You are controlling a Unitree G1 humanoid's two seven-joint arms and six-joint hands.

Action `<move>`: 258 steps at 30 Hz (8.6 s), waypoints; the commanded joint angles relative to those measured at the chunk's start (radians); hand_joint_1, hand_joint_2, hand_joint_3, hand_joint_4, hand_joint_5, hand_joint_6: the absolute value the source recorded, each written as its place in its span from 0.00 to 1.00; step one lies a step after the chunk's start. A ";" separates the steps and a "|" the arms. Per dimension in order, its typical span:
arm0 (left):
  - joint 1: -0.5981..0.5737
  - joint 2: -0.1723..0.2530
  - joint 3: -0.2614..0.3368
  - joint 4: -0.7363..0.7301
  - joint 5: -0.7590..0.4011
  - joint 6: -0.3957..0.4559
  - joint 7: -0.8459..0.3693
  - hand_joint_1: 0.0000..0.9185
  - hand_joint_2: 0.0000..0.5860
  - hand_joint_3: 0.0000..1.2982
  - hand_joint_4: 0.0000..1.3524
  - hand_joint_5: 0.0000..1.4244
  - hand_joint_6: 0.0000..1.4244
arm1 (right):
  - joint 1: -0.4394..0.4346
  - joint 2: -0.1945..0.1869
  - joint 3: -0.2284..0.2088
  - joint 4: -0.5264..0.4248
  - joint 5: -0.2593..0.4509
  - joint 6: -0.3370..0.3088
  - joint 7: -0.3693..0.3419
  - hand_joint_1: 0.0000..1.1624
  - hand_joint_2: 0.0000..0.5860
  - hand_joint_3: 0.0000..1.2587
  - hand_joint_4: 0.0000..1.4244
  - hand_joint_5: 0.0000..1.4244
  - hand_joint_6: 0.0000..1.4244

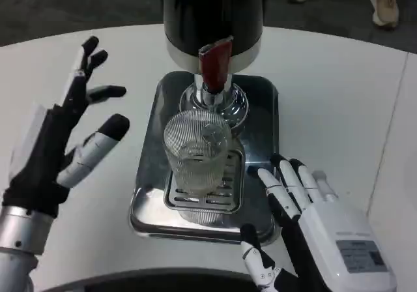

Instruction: Grasp the cup under the faucet to collect the drink, then remove the cup.

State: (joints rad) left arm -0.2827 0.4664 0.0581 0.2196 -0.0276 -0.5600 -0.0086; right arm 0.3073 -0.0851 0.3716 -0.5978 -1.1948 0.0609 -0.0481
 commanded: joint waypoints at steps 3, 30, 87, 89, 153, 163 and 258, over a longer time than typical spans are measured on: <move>-0.004 0.045 0.067 -0.141 -0.325 0.158 -0.303 0.00 0.15 0.00 0.00 0.09 0.09 | -0.021 0.010 -0.003 -0.010 -0.006 0.019 0.006 0.19 0.90 0.10 0.00 0.00 0.02; -0.272 0.143 0.206 -0.385 -0.762 0.732 -0.748 0.00 0.36 0.00 0.00 0.00 0.00 | -0.022 0.032 0.019 -0.052 -0.023 0.038 0.026 0.20 0.90 0.09 0.00 0.02 0.08; -0.260 0.167 -0.040 -0.314 0.008 0.059 -0.746 0.00 0.25 0.02 0.00 0.05 0.04 | -0.034 0.091 -0.025 -0.054 0.164 0.116 0.082 0.42 0.64 0.06 0.03 0.07 0.20; -0.250 0.172 -0.039 -0.327 0.009 0.061 -0.738 0.00 0.26 0.02 0.00 0.05 0.04 | -0.043 0.091 -0.040 -0.045 0.225 0.113 0.092 0.43 0.56 0.03 0.02 0.07 0.21; -0.151 0.246 -0.004 -0.433 0.004 0.146 -0.673 0.00 0.24 0.00 0.00 0.00 0.00 | -0.633 0.152 -0.135 0.684 0.811 -0.045 -0.088 1.00 0.31 0.00 0.00 0.00 0.08; -0.148 0.250 0.001 -0.441 0.004 0.155 -0.673 0.00 0.27 0.04 0.00 0.02 0.03 | -0.652 0.170 -0.123 0.736 0.827 -0.072 -0.100 0.99 0.20 0.00 0.00 0.00 0.09; 0.514 0.010 0.435 -0.451 -0.019 -0.078 -0.349 0.00 0.37 0.22 0.06 0.18 0.11 | -0.777 0.141 -0.067 0.950 0.781 -0.060 -0.087 0.61 0.34 0.00 0.00 0.00 0.10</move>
State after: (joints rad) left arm 0.2260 0.4902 0.5019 -0.2361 -0.0597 -0.6320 -0.3800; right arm -0.4808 0.0598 0.2916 0.3091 -0.4078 -0.0262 -0.1532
